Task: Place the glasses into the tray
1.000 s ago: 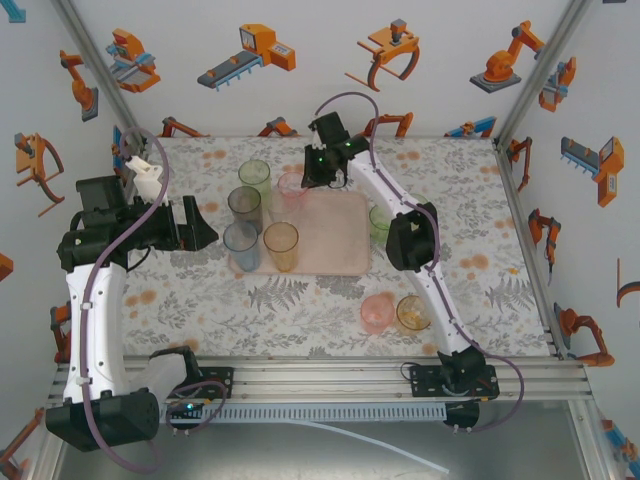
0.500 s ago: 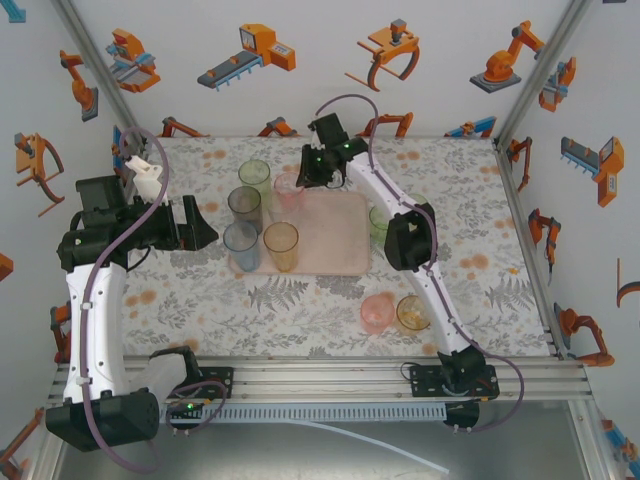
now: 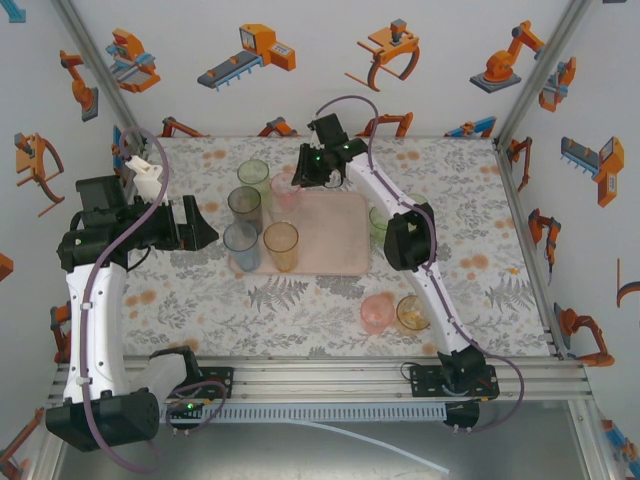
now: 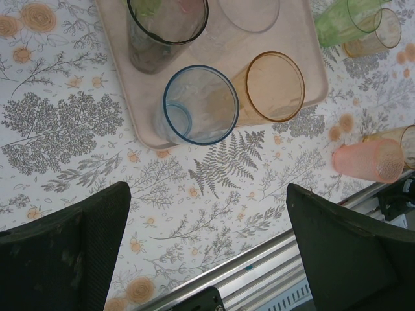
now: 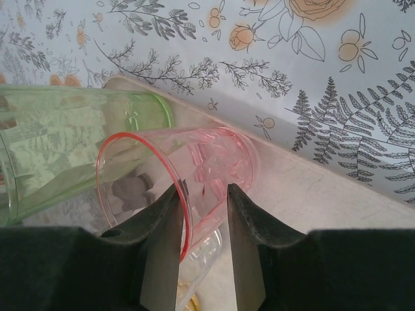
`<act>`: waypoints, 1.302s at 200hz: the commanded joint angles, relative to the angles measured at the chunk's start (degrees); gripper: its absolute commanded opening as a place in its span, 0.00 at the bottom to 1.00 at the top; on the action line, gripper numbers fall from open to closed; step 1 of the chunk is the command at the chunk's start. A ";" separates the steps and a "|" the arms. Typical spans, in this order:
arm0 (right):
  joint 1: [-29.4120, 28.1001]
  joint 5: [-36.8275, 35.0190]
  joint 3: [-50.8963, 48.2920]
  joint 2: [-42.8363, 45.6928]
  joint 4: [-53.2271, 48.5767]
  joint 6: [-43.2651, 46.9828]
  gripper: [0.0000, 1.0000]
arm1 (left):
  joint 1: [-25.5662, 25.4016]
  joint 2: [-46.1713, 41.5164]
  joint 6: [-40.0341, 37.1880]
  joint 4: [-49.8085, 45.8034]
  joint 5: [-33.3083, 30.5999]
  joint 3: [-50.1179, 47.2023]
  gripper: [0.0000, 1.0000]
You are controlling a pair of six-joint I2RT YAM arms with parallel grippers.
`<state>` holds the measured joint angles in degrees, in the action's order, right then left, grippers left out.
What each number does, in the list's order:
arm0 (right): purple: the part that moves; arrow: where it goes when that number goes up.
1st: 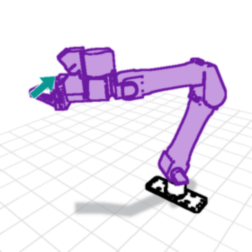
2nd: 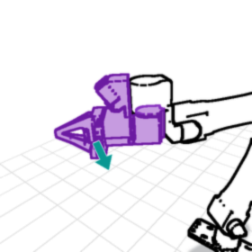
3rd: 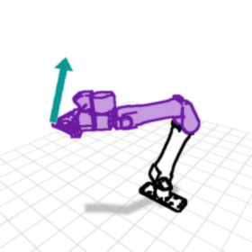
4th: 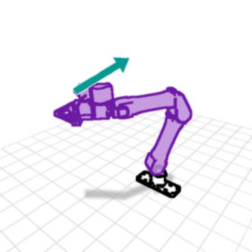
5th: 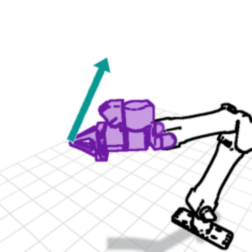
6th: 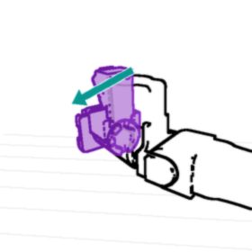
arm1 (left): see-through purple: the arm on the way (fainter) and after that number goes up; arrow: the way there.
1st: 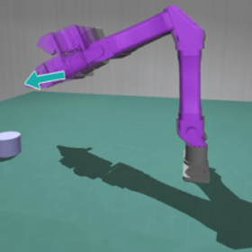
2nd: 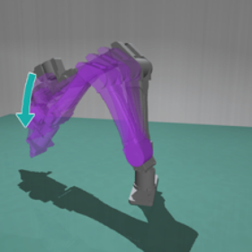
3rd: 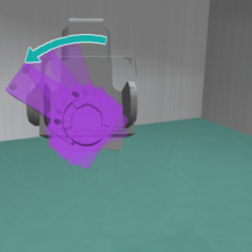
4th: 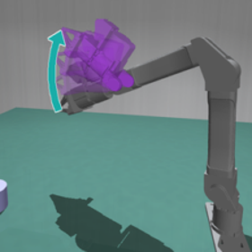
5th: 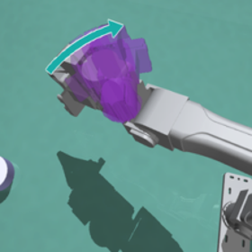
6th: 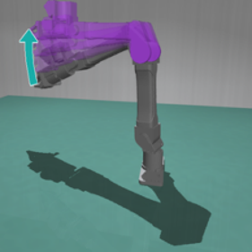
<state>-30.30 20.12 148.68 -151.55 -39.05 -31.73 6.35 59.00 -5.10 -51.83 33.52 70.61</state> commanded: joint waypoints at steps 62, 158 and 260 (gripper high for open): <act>0.46 1.50 1.28 0.38 0.51 -0.80 0.38 | 0.12 -1.30 0.81 0.71 1.89 0.67 0.97; 1.52 0.93 0.91 5.08 0.20 0.73 0.42 | 0.24 -1.34 0.95 0.22 1.64 1.68 0.97; 2.53 -8.14 0.00 17.90 -10.33 8.47 0.42 | 0.51 -3.23 -1.52 -1.81 -1.92 2.44 0.97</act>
<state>-28.34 18.48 148.68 -143.87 -42.37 -29.30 6.46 57.34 -4.93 -52.10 32.69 71.33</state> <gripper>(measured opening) 0.419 0.974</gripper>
